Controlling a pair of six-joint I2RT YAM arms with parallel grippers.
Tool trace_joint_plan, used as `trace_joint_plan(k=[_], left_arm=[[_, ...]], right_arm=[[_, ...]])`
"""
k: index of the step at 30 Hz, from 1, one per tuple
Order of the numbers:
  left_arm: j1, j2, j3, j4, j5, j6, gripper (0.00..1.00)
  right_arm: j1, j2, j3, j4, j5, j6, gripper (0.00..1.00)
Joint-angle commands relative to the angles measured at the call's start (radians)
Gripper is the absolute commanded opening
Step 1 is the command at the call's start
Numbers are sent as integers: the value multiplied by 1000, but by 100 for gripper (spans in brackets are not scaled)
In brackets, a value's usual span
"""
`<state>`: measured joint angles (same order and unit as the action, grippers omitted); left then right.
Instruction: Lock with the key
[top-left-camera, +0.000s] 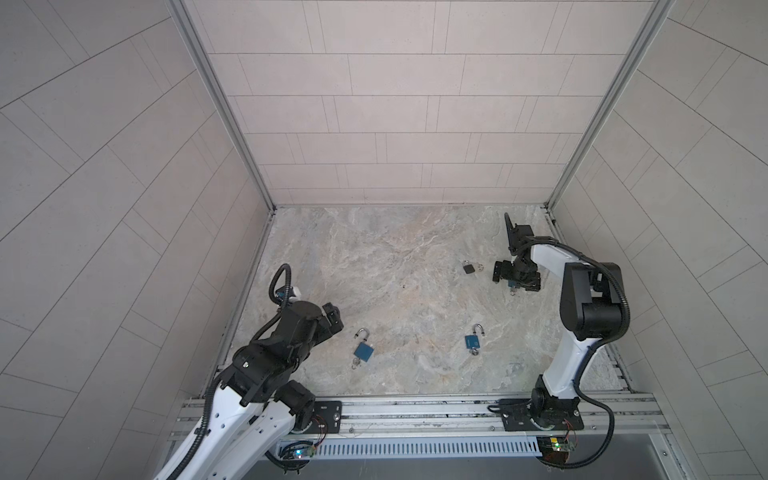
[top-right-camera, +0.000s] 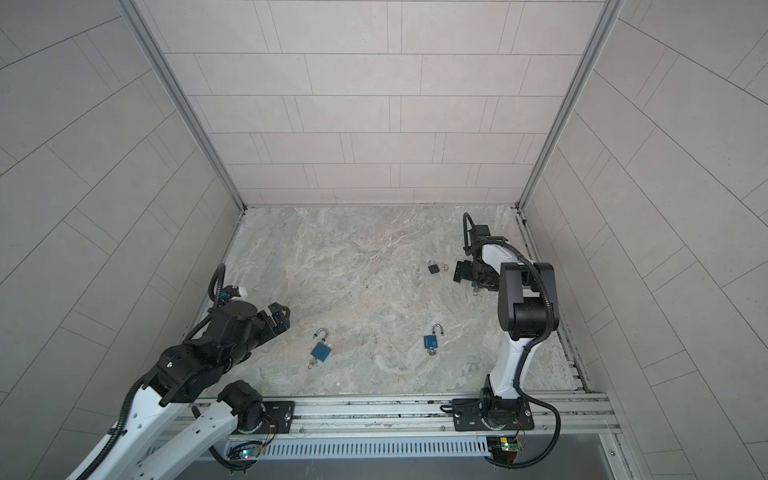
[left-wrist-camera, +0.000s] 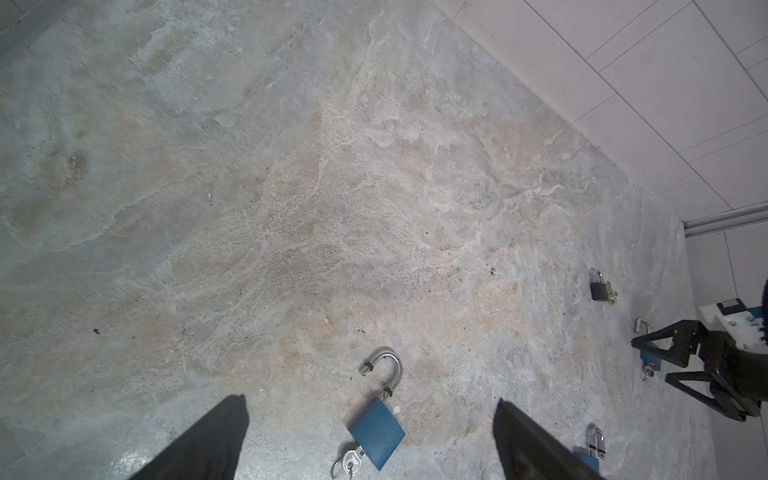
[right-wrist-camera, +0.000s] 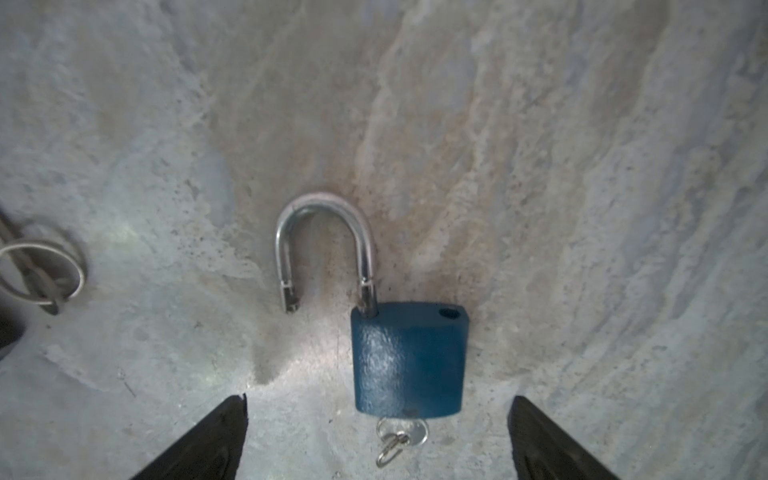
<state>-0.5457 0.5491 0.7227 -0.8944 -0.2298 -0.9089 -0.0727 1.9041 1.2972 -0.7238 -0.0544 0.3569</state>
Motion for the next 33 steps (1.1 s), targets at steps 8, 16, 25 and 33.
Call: trace_joint_plan(k=[8, 16, 25, 33], left_arm=[[1, 28, -36, 31, -23, -35, 100], [1, 14, -35, 55, -64, -23, 100], [1, 1, -20, 70, -109, 21, 100], [1, 43, -3, 100, -99, 38, 100]], right_arm=[[-28, 97, 80, -52, 35, -74, 97], [-34, 115, 64, -44, 22, -62, 74], [-41, 87, 25, -57, 25, -56, 71], [-75, 59, -32, -39, -3, -53, 57]])
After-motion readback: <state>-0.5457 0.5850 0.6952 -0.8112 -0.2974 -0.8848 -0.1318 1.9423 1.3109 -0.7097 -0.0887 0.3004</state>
